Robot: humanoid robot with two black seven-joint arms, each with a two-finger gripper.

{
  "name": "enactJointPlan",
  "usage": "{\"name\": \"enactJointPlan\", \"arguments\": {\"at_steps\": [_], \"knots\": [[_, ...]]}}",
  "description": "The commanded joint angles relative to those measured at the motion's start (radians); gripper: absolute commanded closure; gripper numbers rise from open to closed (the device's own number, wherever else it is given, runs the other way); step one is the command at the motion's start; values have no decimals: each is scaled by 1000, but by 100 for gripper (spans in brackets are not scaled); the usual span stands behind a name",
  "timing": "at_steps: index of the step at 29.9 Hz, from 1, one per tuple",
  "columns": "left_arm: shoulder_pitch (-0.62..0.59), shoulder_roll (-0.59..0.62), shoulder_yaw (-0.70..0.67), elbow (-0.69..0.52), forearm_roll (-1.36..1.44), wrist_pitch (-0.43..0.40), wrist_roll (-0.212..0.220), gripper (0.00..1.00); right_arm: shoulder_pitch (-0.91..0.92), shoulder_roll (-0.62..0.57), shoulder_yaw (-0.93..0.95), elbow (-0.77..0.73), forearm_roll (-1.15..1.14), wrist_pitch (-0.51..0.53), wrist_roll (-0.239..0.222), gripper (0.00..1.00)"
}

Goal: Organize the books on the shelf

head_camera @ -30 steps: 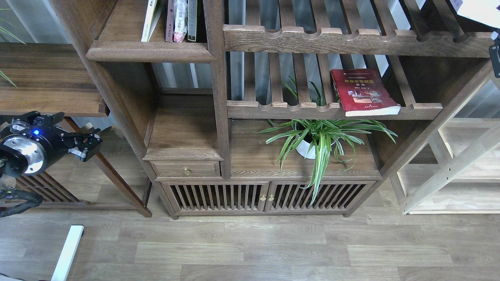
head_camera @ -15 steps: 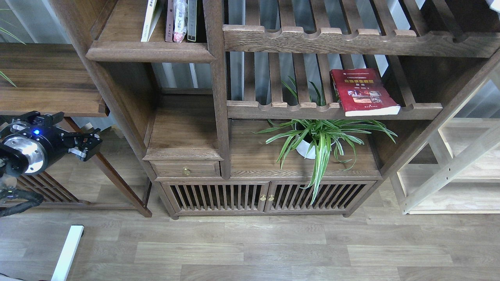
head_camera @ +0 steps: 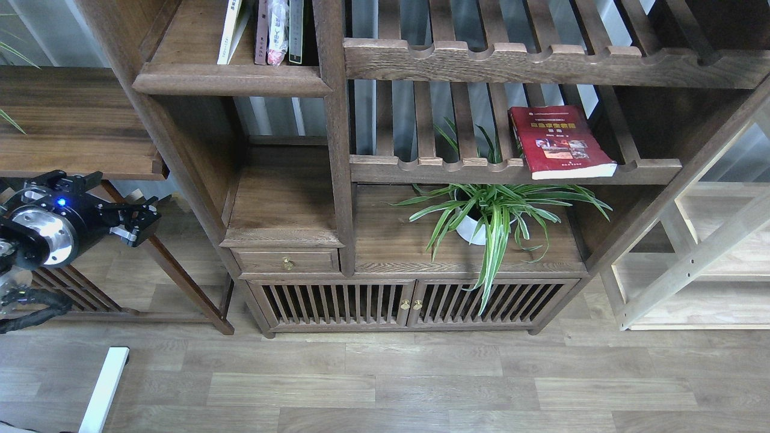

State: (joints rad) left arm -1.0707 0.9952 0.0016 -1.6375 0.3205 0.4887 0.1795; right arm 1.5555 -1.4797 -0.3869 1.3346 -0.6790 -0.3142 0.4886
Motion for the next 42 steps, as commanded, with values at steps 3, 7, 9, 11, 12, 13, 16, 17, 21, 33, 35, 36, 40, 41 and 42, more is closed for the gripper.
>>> {"name": "enactJointPlan", "arguments": {"at_steps": [3, 7, 9, 11, 12, 13, 16, 17, 21, 33, 35, 36, 40, 41, 42], "knots": [[0, -3, 0, 4, 0, 0, 0, 14, -12, 7, -1, 1, -34, 6, 0, 100], [0, -4, 1, 10, 0, 0, 0, 14, -20, 19, -1, 1, -68, 15, 0, 100], [0, -4, 1, 10, 0, 0, 0, 14, -20, 27, -1, 3, -68, 23, 0, 100], [0, -4, 1, 10, 0, 0, 0, 14, -20, 35, -1, 3, -68, 24, 0, 100], [0, -4, 1, 10, 0, 0, 0, 14, -20, 36, -1, 3, -68, 26, 0, 100], [0, -4, 1, 10, 0, 0, 0, 14, -20, 38, -1, 3, -68, 26, 0, 100], [0, -6, -2, 10, 0, 0, 0, 14, -18, 36, -1, 3, -68, 30, 0, 100], [0, -6, -3, 10, 0, 0, 0, 14, -18, 36, -1, 5, -68, 32, 0, 100], [-2, -4, -3, 10, 0, 0, -2, 14, -18, 30, -1, 5, -68, 50, 0, 100], [0, -6, -3, 11, 0, 0, -2, 14, -12, 19, 84, 5, -65, 208, 0, 100], [0, -6, -3, 11, 0, 0, -2, 14, -14, 19, 109, 5, -62, 236, 0, 100], [0, -6, -3, 11, 0, 0, -2, 14, -14, 21, 118, 5, -60, 251, 0, 100], [0, -4, -3, 11, 0, 0, -2, 14, -12, 25, 128, 5, -53, 299, 0, 99], [0, -4, -3, 11, 0, 0, -2, 14, -12, 25, 135, 5, -53, 317, 0, 99], [0, -4, -3, 11, 0, 0, -2, 14, -12, 25, 141, 5, -51, 332, 0, 99]]}}
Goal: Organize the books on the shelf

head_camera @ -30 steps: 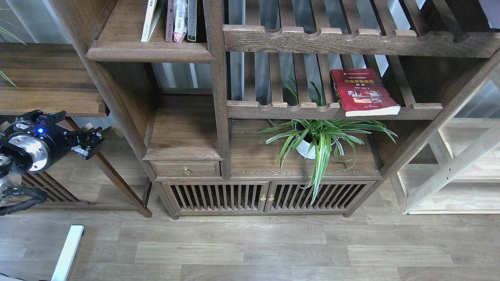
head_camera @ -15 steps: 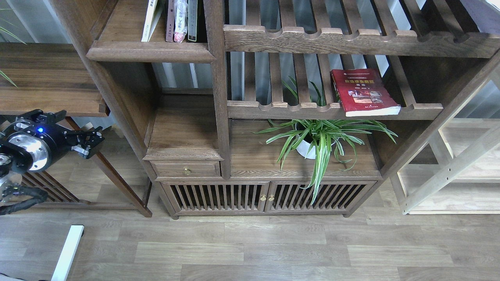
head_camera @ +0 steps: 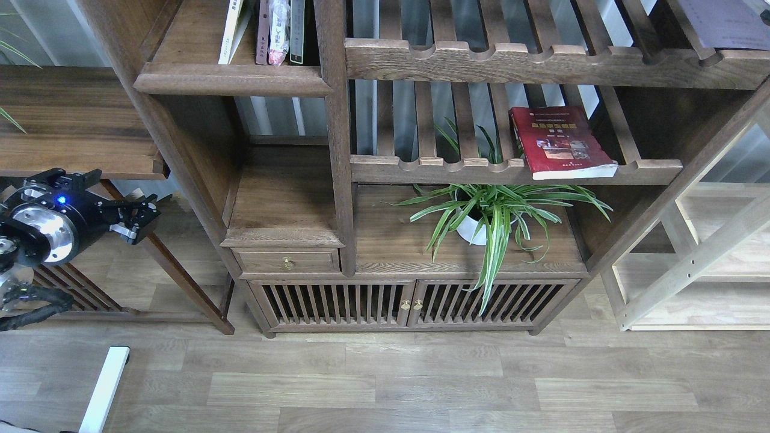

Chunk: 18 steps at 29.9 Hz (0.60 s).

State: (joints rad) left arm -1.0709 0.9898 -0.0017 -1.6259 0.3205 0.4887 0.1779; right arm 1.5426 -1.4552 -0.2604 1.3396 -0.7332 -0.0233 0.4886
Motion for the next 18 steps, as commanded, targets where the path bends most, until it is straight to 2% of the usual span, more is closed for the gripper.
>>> {"name": "enactJointPlan", "arguments": {"at_steps": [1, 10, 18], "knots": [[0, 1, 0, 0, 0, 0, 0, 14, 2, 1, 19, 1, 3, 61, 0, 99], [2, 0, 0, 6, 0, 0, 0, 14, 2, -22, 75, 0, 41, 189, 0, 99], [0, 0, 0, 6, 0, 0, 0, 14, 1, -83, 104, 0, 80, 218, 0, 99]]}}
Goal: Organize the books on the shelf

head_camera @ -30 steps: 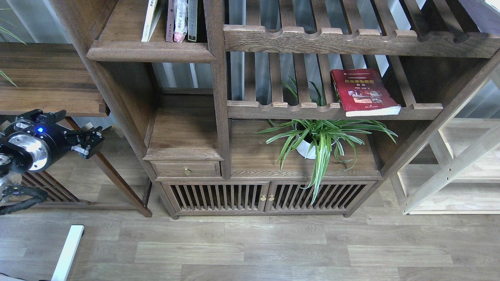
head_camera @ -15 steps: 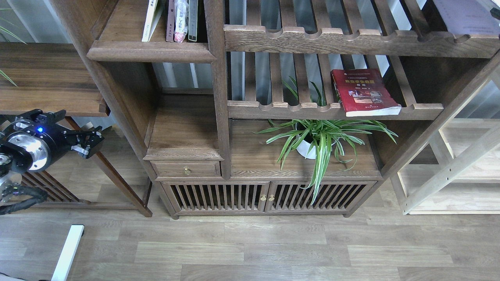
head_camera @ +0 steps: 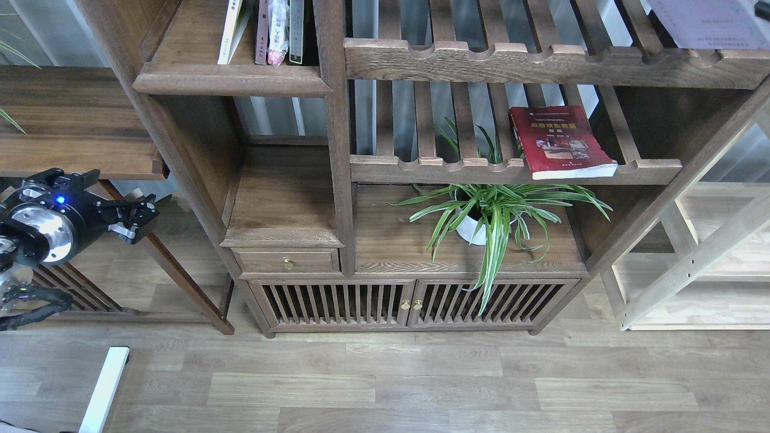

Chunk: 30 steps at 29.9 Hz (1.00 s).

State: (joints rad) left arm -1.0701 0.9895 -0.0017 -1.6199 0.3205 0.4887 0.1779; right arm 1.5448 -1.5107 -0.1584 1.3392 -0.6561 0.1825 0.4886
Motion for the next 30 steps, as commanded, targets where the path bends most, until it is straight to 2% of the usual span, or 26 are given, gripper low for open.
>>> {"name": "enactJointPlan", "arguments": {"at_steps": [1, 9, 17, 25, 30], "knots": [[-1, 0, 0, 0, 0, 0, 0, 14, -2, -45, 3, 0, 3, 28, 0, 99], [-2, -5, 0, 0, 0, 0, -1, 14, 0, -141, 3, 0, 29, 130, 0, 99], [-2, -12, 0, 2, 0, 0, 0, 14, 0, -235, -3, 0, 44, 187, 0, 99], [-2, -12, -1, 2, 0, 0, -3, 14, -2, -235, -64, -2, 42, 273, 0, 99], [-1, -22, -1, 2, 0, 0, -8, 12, -2, -235, -145, -5, 21, 284, 0, 99]]}}
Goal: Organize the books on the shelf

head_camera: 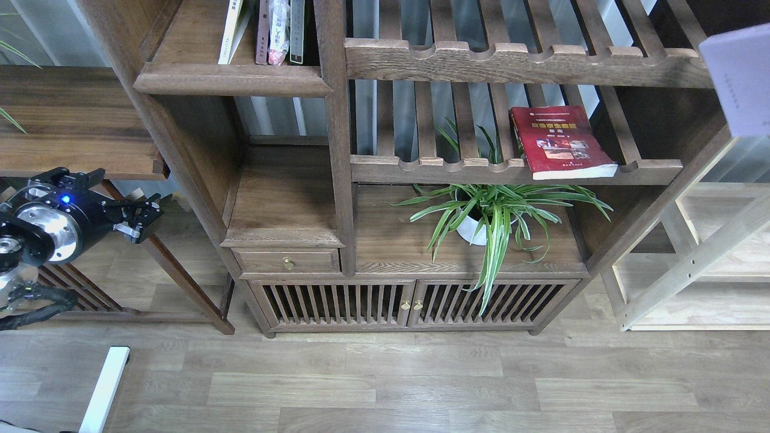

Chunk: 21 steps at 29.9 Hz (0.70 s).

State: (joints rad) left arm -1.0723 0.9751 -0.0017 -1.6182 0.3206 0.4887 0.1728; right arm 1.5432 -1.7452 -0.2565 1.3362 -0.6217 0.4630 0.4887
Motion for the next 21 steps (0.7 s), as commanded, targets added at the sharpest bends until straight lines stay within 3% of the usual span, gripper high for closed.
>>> {"name": "enactJointPlan", "arguments": {"at_steps": [1, 9, 21], "knots": [[2, -12, -1, 0, 0, 0, -3, 11, 0, 0, -69, -2, -24, 2, 0, 99], [5, -52, -1, 4, 0, 0, -7, 4, 0, 0, -165, -8, -87, -6, 0, 99], [6, -138, 8, 23, 0, 0, -7, 3, 0, 0, -340, -8, -184, -12, 0, 98]]}}
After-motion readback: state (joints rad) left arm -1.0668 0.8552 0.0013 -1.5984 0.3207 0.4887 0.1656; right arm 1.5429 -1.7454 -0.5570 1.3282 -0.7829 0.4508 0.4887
